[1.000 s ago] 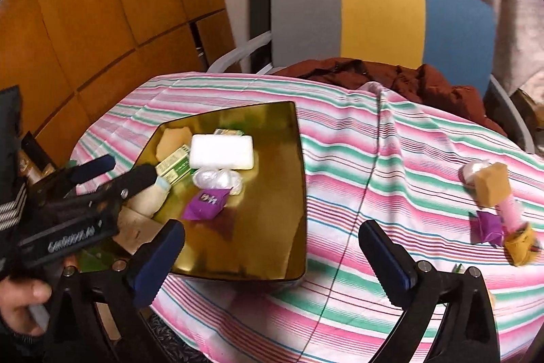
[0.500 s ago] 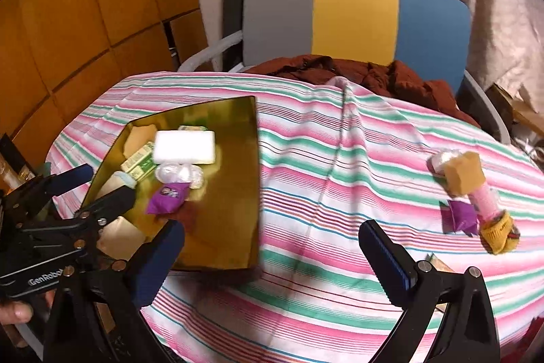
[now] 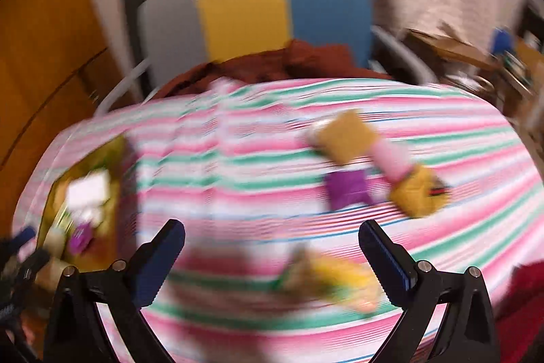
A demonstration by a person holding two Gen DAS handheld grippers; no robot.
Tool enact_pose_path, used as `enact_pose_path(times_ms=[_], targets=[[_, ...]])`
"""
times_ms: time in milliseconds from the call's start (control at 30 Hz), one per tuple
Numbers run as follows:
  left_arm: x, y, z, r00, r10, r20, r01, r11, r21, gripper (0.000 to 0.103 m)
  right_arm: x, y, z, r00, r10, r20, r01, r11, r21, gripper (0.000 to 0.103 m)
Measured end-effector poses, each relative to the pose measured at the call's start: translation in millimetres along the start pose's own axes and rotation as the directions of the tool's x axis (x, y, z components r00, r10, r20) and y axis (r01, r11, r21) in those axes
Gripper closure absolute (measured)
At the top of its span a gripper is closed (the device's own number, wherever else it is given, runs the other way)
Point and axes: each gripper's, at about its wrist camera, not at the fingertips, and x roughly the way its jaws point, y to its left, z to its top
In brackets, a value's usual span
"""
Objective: Organize objects
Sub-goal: 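Move both grippers back over the remaining items, then grasp the WEIDAN snack packet with the left gripper and lift it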
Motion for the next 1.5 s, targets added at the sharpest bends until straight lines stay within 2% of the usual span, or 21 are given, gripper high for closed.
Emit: enact_pose_path(times_ms=[100,200,267,367,700,1067,1233,1333,1500], targets=[[2.4,-17.3,1.8,0.998,-0.058,-0.005,0.058,0.997,0.059,0.019,0.7,-53.9,9.2,0.997,-0.076,0.021,0.072,0.988,0.139,0.000],[6.1,-37.9,5.1,0.992,-0.125,-0.019,0.126,0.986,0.111,0.019,4.9,-104.4,6.9,0.989,-0.147,0.022,0.134,0.947,0.294,0.000],[11.3,-56.6,7.6,0.988,-0.149,-0.031,0.152,0.975,0.164,0.019,9.0,-132.1,-0.6,0.990,-0.144,0.008,0.127,0.900,0.418,0.000],[22.8,-84.5,9.0,0.984,-0.171,-0.053,0.179,0.953,0.245,0.019,9.3,-157.9,-8.1,0.996,-0.080,0.027,0.052,0.831,0.553,0.000],[71.2,-161.5,3.4,0.956,-0.241,-0.168,0.290,0.857,0.425,0.014,7.5,-169.8,-15.1,0.998,-0.013,0.061,-0.028,0.781,0.624,0.000],[113.2,-213.0,5.6,0.917,-0.314,-0.247,0.398,0.771,0.497,0.014,14.1,-177.9,-19.6,0.995,0.055,0.078,-0.093,0.742,0.664,0.000],[131.0,-234.1,5.8,0.899,-0.327,-0.291,0.437,0.715,0.545,0.013,16.2,-183.1,-22.0,0.993,0.082,0.086,-0.119,0.715,0.689,0.000],[136.7,-245.7,3.4,0.896,-0.328,-0.298,0.443,0.676,0.589,0.004,17.9,-181.6,-20.9,0.992,0.093,0.084,-0.125,0.719,0.684,0.000],[145.6,-260.6,-0.1,0.886,-0.336,-0.320,0.464,0.622,0.631,0.003,22.9,-180.9,-20.5,0.991,0.111,0.070,-0.128,0.718,0.684,0.000]])
